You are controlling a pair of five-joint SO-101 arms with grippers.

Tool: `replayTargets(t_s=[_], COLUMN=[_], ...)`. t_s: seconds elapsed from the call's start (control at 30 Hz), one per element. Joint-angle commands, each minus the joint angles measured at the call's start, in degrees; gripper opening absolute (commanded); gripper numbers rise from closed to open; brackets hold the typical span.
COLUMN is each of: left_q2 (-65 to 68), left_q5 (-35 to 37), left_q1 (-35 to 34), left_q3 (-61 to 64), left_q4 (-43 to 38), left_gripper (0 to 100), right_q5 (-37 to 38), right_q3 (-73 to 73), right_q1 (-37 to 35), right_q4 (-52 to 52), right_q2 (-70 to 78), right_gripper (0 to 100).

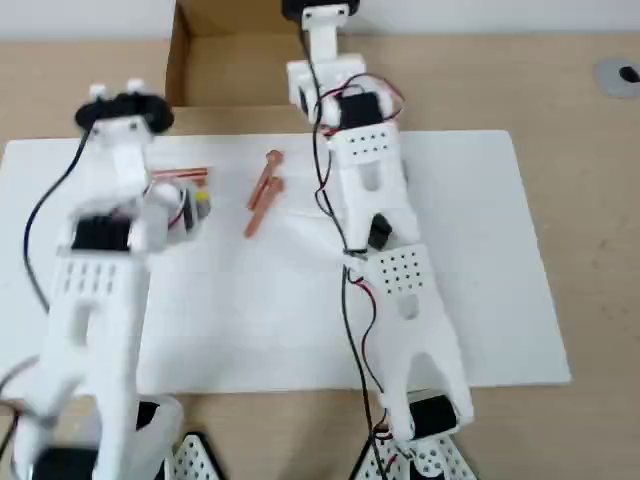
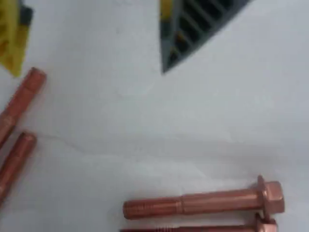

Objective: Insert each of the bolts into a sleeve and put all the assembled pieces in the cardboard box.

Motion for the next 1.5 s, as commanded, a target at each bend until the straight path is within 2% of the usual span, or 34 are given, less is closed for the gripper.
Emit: replayTargets(t_s=[0.0, 0.13, 0.4, 0.6, 0.73, 0.9, 1.07, 1.3, 1.47], left_q2=[14.81, 28.26, 43.56, 49.36, 53.58, 59.03, 64.66, 66.59, 66.51], left_q5=[-1.93, -4.40, -11.08, -11.52, -11.52, -11.52, -11.52, -11.69, -11.52], left_q1=[1.23, 3.60, 9.05, 11.34, 11.87, 11.96, 11.69, 11.52, 10.73], left_q3=[-13.27, -25.76, -45.10, -52.48, -55.21, -57.58, -60.22, -60.57, -60.66], left_q4=[-0.35, 6.24, 14.42, 13.89, 9.14, 3.69, 3.69, 8.44, 8.09], left_gripper=[22, 30, 30, 30, 30, 30, 30, 18, 9], right_q5=[0.53, 0.53, 0.53, 0.53, 0.53, 0.53, 0.70, 0.70, 0.53], right_q3=[-3.21, -3.21, -3.21, -3.21, -3.21, -3.21, -3.12, -3.12, -3.12], right_q1=[2.51, 5.14, 9.89, 12.35, 12.62, 12.62, 12.62, 12.62, 12.53], right_q4=[3.16, 8.53, 22.59, 29.54, 32.79, 34.46, 34.55, 34.55, 34.55], right_q2=[-11.47, -19.38, -32.40, -37.93, -40.31, -42.51, -44.00, -44.09, -44.09], right_gripper=[25.8, 25.8, 25.7, 25.7, 25.7, 25.7, 25.7, 25.7, 25.7])
